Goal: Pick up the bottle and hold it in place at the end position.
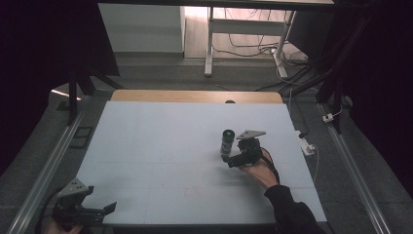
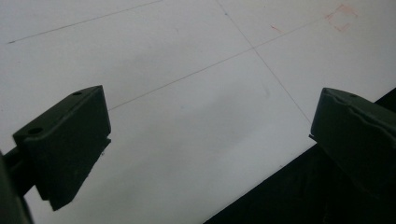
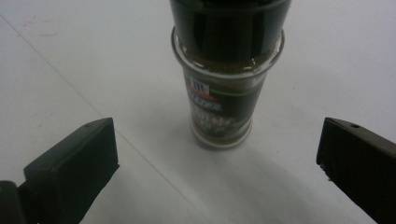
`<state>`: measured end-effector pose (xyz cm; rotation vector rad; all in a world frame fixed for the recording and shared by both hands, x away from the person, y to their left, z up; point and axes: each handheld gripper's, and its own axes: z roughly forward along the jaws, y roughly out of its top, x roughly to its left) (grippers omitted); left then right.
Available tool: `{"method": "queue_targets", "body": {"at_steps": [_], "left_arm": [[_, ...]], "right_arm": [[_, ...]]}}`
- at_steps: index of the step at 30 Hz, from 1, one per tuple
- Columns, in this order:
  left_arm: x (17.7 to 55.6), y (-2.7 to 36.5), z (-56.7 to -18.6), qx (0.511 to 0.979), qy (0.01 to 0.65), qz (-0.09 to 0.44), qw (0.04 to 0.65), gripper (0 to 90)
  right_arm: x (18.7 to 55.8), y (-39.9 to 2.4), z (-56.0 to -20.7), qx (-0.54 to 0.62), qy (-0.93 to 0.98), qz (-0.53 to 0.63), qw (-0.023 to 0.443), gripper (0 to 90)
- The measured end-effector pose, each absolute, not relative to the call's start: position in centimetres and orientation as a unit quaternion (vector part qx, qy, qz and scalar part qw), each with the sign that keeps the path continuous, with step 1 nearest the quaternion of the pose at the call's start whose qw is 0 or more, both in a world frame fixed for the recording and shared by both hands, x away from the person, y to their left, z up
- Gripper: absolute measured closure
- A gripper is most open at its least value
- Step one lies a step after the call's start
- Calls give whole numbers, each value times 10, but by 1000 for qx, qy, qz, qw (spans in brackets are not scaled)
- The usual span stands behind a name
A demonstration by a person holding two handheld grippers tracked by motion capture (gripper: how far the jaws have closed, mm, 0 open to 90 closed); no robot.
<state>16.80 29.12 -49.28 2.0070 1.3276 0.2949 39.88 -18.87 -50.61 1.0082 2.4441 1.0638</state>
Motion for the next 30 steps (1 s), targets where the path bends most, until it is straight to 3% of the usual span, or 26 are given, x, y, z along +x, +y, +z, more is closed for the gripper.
{"method": "queue_targets", "body": {"at_steps": [6, 9, 11, 12, 14, 15, 16, 19, 22, 30], "left_arm": [[168, 291, -493, 776, 512, 114, 351, 0], [168, 291, -493, 778, 510, 113, 350, 0], [169, 291, -493, 778, 509, 113, 350, 0], [169, 291, -493, 778, 509, 113, 350, 0], [169, 291, -493, 778, 509, 113, 350, 0], [169, 290, -493, 779, 509, 113, 350, 0], [169, 290, -493, 779, 509, 113, 350, 0], [169, 290, -493, 779, 509, 113, 349, 0], [169, 290, -493, 780, 508, 113, 348, 0], [169, 290, -493, 780, 508, 112, 348, 0]], "right_arm": [[406, -182, -510, 346, 851, 366, 147, 0], [409, -181, -511, 337, 853, 369, 151, 44], [411, -182, -511, 330, 853, 372, 157, 103], [412, -183, -510, 327, 850, 382, 154, 193], [413, -183, -510, 326, 850, 386, 153, 233], [413, -183, -509, 319, 850, 389, 154, 309], [413, -183, -509, 319, 850, 389, 154, 309], [414, -182, -509, 313, 854, 390, 145, 444], [414, -184, -509, 316, 852, 390, 150, 517], [411, -179, -507, 312, 856, 376, 169, 525]]}}
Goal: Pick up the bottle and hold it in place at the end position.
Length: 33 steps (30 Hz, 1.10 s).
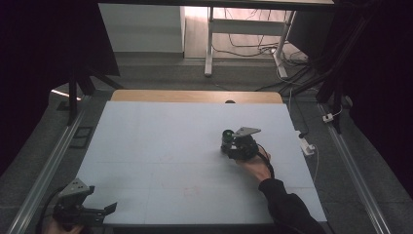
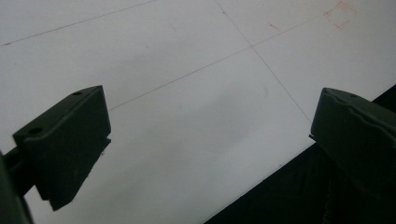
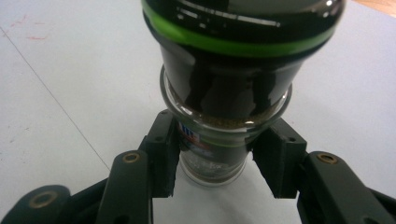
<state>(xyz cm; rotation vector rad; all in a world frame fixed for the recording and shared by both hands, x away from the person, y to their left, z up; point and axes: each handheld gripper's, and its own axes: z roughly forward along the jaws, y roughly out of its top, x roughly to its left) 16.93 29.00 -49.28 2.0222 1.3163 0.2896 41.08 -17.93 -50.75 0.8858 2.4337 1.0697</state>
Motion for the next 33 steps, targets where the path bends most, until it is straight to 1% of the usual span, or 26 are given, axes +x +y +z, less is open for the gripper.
{"method": "queue_targets", "body": {"at_steps": [10, 14, 16, 25, 33], "left_arm": [[170, 292, -493, 777, 510, 108, 354, 0], [170, 292, -493, 776, 510, 107, 354, 0], [170, 292, -493, 776, 509, 108, 355, 0], [169, 292, -492, 776, 507, 109, 358, 0], [169, 293, -492, 776, 507, 109, 359, 0]], "right_arm": [[410, -171, -495, 331, 843, 397, 151, 526], [410, -158, -487, 330, 842, 395, 161, 526], [410, -154, -485, 328, 842, 397, 158, 526], [416, -119, -479, 311, 846, 409, 141, 526], [419, -87, -486, 288, 861, 397, 138, 525]]}}
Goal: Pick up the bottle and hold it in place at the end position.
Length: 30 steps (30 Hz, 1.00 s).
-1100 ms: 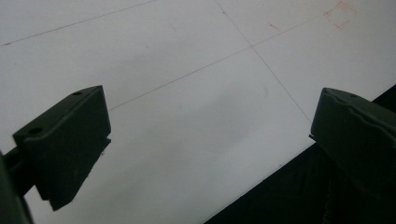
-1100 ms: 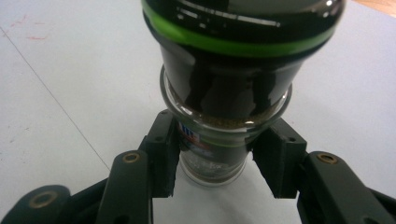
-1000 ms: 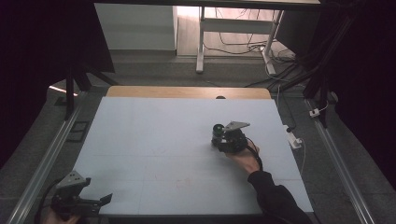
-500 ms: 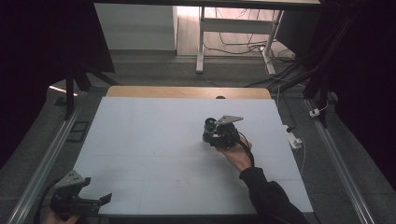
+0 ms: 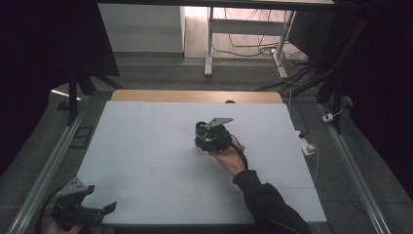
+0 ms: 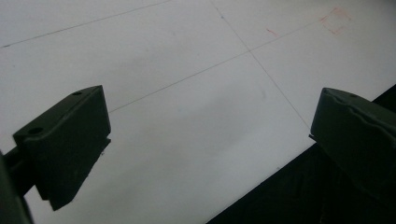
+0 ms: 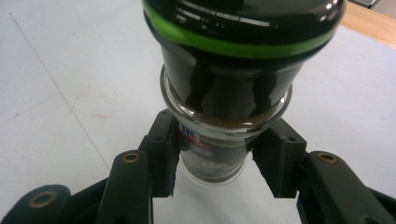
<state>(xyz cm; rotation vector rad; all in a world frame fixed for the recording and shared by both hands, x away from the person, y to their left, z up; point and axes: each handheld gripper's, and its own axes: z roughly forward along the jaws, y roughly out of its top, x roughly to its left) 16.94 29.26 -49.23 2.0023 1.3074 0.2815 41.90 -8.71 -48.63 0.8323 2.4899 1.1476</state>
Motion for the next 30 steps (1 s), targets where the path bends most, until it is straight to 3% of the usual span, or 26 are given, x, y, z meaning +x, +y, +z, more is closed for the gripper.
{"method": "queue_targets", "body": {"at_steps": [30], "left_arm": [[170, 292, -492, 776, 508, 108, 359, 0]], "right_arm": [[425, -75, -514, 291, 864, 380, 156, 525]]}}
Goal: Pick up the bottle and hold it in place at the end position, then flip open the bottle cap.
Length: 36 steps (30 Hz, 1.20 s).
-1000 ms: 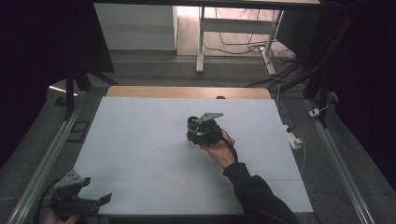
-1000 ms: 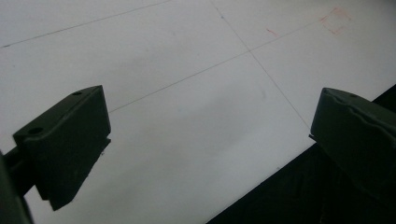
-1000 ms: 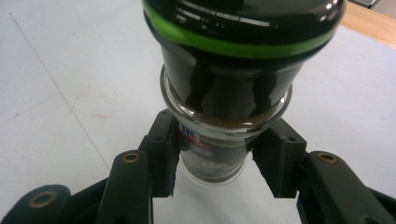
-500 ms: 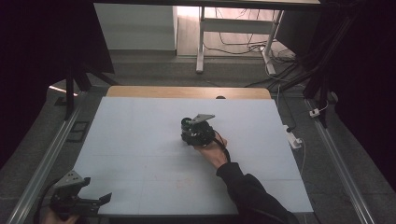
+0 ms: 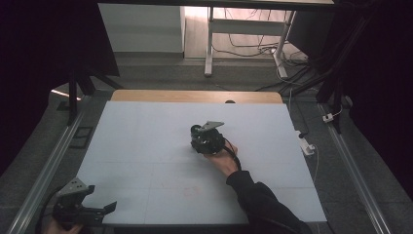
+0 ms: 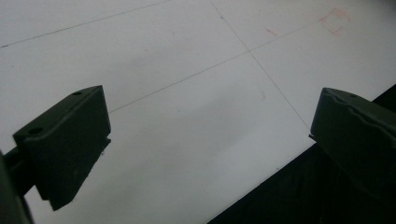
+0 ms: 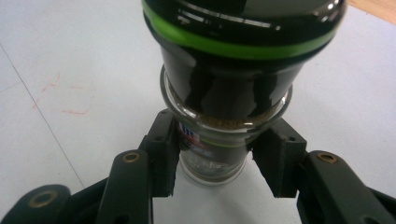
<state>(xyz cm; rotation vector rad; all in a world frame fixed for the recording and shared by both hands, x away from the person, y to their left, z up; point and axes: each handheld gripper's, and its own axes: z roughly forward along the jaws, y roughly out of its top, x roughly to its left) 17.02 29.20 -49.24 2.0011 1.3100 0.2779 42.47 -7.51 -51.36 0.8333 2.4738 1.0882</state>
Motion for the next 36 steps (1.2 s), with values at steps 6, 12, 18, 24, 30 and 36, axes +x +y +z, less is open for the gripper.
{"method": "queue_targets", "body": {"at_steps": [6, 12, 18, 24, 30, 36], "left_arm": [[172, 293, -492, 776, 508, 99, 360, 0], [172, 292, -492, 776, 506, 106, 361, 0], [171, 292, -488, 778, 497, 124, 362, 0], [175, 292, -485, 782, 483, 113, 377, 0], [180, 290, -485, 786, 467, 109, 391, 0], [188, 284, -485, 795, 451, 108, 391, 0]], "right_arm": [[424, -76, -514, 292, 863, 381, 156, 525], [425, -76, -515, 291, 863, 384, 153, 525], [425, -77, -515, 291, 862, 386, 153, 526], [425, -77, -515, 290, 862, 386, 153, 526], [425, -77, -515, 288, 863, 386, 151, 526], [426, -77, -515, 286, 865, 383, 152, 525]]}}
